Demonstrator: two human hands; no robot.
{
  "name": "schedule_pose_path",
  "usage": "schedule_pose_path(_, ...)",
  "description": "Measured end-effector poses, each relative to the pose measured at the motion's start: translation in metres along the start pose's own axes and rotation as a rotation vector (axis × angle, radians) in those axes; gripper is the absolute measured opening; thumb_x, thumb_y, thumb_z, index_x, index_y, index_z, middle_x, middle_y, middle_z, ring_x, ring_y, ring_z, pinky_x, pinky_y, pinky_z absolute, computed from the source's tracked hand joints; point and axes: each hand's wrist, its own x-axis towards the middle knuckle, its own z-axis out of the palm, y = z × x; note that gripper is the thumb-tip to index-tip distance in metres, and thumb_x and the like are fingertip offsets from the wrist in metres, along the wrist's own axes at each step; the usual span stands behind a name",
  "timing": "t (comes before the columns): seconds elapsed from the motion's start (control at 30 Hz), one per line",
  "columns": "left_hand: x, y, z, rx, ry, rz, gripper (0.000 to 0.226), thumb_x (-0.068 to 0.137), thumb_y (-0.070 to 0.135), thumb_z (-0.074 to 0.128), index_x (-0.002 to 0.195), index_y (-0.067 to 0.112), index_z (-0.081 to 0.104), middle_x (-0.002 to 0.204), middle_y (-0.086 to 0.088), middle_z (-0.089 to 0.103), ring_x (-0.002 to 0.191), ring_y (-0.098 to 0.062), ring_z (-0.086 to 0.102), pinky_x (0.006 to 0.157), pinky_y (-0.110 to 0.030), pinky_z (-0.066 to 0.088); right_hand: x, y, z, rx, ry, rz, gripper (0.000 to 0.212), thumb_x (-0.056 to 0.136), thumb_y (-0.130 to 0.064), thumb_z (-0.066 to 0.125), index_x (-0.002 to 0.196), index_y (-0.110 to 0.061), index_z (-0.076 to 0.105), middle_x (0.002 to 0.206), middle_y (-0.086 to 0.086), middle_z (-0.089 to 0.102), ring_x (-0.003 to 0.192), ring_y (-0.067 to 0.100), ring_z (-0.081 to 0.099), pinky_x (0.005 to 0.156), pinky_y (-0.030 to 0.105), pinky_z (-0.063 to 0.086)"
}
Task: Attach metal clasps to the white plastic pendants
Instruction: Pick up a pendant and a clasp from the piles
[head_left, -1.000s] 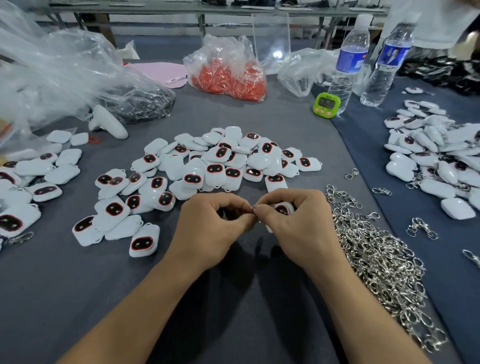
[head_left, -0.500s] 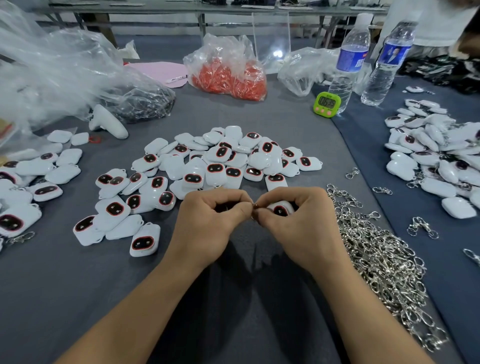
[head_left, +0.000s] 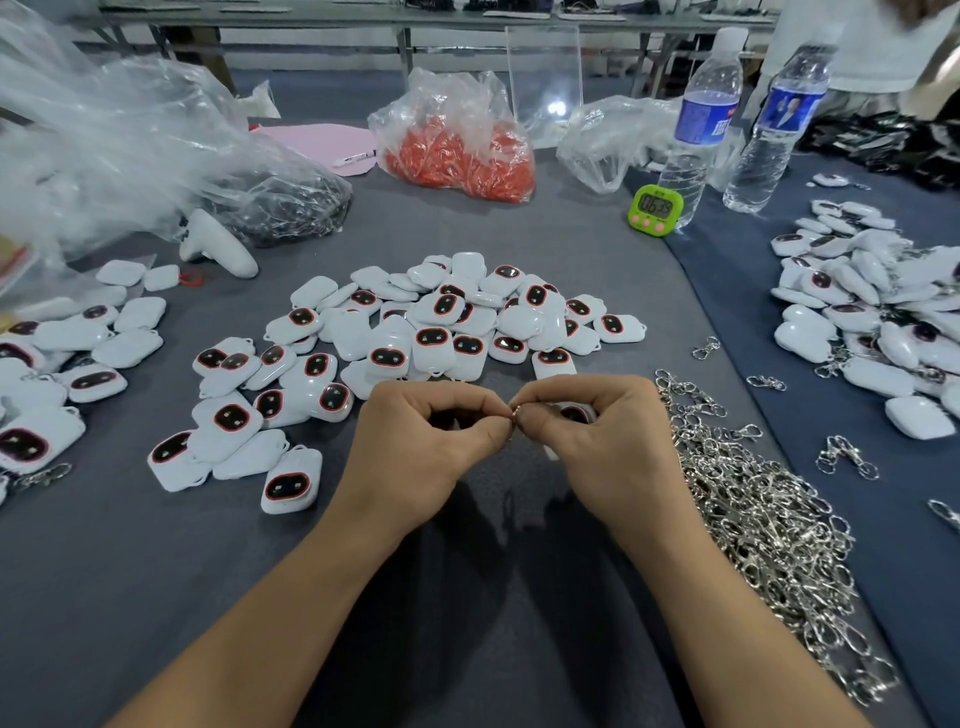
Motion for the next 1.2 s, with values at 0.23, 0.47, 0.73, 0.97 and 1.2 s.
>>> schedule_pose_path(0.23,-0.001,0.003,0.000,0.071,0.009,0.076,0.011,0.069,0.021,0.076,0.073,0.031,0.078,0.066,0.012,0.070,0.054,0.000,0.055,0.052,-0.011,0.041,0.001,0.001,0.001,0.040,-0.036,0.068,0.026,0.082,-0.009,0.082,0.076,-0.034,0.080,0.073,-0.011,0.077,0.073,0.009,0.073,0.077,0.036,0.062)
schedule_pose_path(0.47,-0.005,0.009,0.001,0.082,0.037,0.036,0.007,0.069,0.025,0.070,0.069,0.030,0.076,0.063,0.007,0.070,0.055,-0.003,0.058,0.051,-0.017,0.047,0.001,0.001,0.002,0.078,-0.077,0.090,0.016,0.081,-0.012,0.080,0.079,-0.028,0.081,0.072,-0.006,0.077,0.072,0.011,0.073,0.074,0.036,0.061)
schedule_pose_path(0.73,-0.001,0.001,-0.016,0.816,0.070,0.310,0.004,0.077,0.016,0.079,0.077,0.019,0.076,0.072,0.007,0.067,0.073,-0.016,0.058,0.069,-0.032,0.047,0.005,0.007,0.001,0.151,-0.068,0.262,0.011,0.087,-0.016,0.076,0.090,-0.026,0.080,0.062,-0.004,0.066,0.049,0.010,0.052,0.050,0.018,0.041)
schedule_pose_path(0.97,0.003,0.000,-0.006,0.730,-0.206,0.295,0.008,0.080,0.020,0.079,0.088,0.022,0.080,0.080,0.007,0.069,0.081,-0.015,0.056,0.072,-0.031,0.042,0.003,0.010,-0.004,-0.060,-0.077,0.143,0.026,0.080,-0.016,0.077,0.095,-0.032,0.064,0.077,-0.001,0.073,0.060,0.011,0.060,0.065,0.035,0.053)
schedule_pose_path(1.2,0.003,0.000,-0.008,0.625,-0.243,0.247,0.016,0.081,0.018,0.078,0.095,0.025,0.081,0.083,0.010,0.068,0.083,-0.011,0.054,0.074,-0.031,0.043,0.005,0.011,-0.004,-0.086,-0.124,0.118,0.021,0.086,-0.011,0.072,0.089,-0.032,0.076,0.072,-0.005,0.073,0.052,0.002,0.053,0.056,0.024,0.047)
